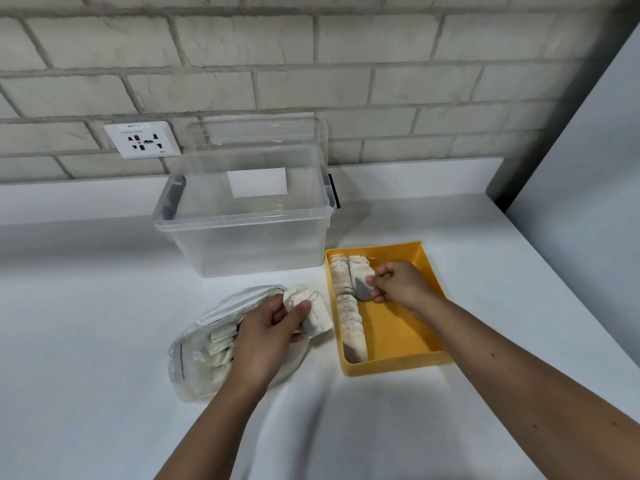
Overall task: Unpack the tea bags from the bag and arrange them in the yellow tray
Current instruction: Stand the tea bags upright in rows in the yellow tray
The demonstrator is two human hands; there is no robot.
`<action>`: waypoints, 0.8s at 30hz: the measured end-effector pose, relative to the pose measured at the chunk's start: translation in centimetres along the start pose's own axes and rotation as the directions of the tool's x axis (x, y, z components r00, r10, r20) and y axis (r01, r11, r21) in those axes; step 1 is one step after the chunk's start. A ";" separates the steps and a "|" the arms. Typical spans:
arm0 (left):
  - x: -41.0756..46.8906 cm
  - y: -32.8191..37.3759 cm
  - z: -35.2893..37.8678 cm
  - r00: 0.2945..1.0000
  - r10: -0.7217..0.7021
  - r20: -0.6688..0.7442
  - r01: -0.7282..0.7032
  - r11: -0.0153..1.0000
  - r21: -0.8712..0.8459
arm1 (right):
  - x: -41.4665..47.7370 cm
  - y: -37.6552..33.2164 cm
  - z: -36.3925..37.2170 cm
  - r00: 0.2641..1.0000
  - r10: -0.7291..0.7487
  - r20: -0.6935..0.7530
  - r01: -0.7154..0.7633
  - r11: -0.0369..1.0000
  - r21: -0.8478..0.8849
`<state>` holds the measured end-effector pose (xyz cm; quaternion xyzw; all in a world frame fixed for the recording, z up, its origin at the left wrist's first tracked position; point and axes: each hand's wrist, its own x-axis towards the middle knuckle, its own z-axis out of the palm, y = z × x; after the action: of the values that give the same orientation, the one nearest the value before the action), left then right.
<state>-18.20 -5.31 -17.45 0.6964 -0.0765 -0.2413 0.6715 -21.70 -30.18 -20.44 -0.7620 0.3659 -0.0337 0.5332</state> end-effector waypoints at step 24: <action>-1.3 2.0 1.3 0.985 -0.149 0.085 0.158 0.982 -0.106 | -9.9 -3.1 3.1 0.974 -0.219 0.064 0.200 0.954 0.226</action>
<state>-19.49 -6.04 -15.20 0.6516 -0.0345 -0.3228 0.6856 -25.94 -21.34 -15.86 -0.7343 0.2531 -0.0960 0.6225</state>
